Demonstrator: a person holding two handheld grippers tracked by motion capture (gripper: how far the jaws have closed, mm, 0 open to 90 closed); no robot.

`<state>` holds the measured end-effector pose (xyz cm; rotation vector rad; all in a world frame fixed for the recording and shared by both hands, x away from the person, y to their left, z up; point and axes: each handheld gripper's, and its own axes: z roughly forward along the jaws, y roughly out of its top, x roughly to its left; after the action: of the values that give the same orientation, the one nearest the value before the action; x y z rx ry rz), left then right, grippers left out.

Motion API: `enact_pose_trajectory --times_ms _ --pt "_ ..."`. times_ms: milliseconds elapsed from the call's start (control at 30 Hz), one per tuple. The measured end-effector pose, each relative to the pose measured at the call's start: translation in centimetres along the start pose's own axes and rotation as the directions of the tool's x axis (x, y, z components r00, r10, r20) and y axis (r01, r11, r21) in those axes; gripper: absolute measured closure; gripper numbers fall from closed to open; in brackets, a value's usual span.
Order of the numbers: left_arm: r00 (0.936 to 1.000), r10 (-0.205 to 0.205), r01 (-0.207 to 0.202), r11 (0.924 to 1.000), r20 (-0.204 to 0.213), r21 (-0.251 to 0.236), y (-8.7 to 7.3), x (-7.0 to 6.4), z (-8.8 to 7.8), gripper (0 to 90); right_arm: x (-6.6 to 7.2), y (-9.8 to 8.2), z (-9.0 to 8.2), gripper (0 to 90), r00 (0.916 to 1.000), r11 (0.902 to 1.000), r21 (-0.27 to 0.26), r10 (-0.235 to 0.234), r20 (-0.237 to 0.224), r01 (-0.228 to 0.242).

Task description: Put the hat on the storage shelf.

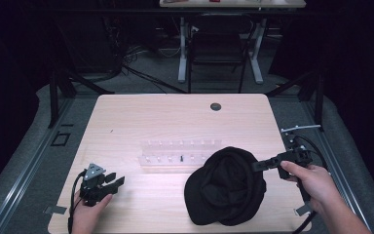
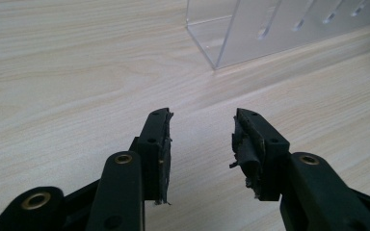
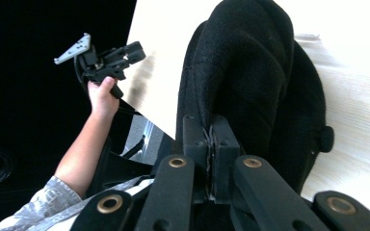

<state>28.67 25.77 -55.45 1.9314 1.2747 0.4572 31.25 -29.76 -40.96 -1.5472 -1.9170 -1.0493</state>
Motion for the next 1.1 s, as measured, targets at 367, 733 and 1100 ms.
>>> enact_pose_trajectory --times_ms 367,733,1100 --pt "1.0000 0.005 -0.005 1.0000 -0.007 0.008 -0.1 0.0 0.1 52.6 1.0 0.3 -0.7 88.6 0.9996 0.9998 -0.018 -0.011 -0.026 0.010" --pt "0.9999 0.005 -0.005 1.0000 -0.010 0.003 -0.1 0.0 0.1 51.5 3.1 0.5 -2.1 88.6 0.9966 0.9977 -0.055 -0.043 -0.071 0.039" --pt "0.9999 0.005 -0.005 1.0000 -0.014 0.003 -0.1 0.0 0.1 50.4 3.8 1.1 -3.6 88.6 0.9952 0.9912 -0.124 -0.057 -0.080 0.047"
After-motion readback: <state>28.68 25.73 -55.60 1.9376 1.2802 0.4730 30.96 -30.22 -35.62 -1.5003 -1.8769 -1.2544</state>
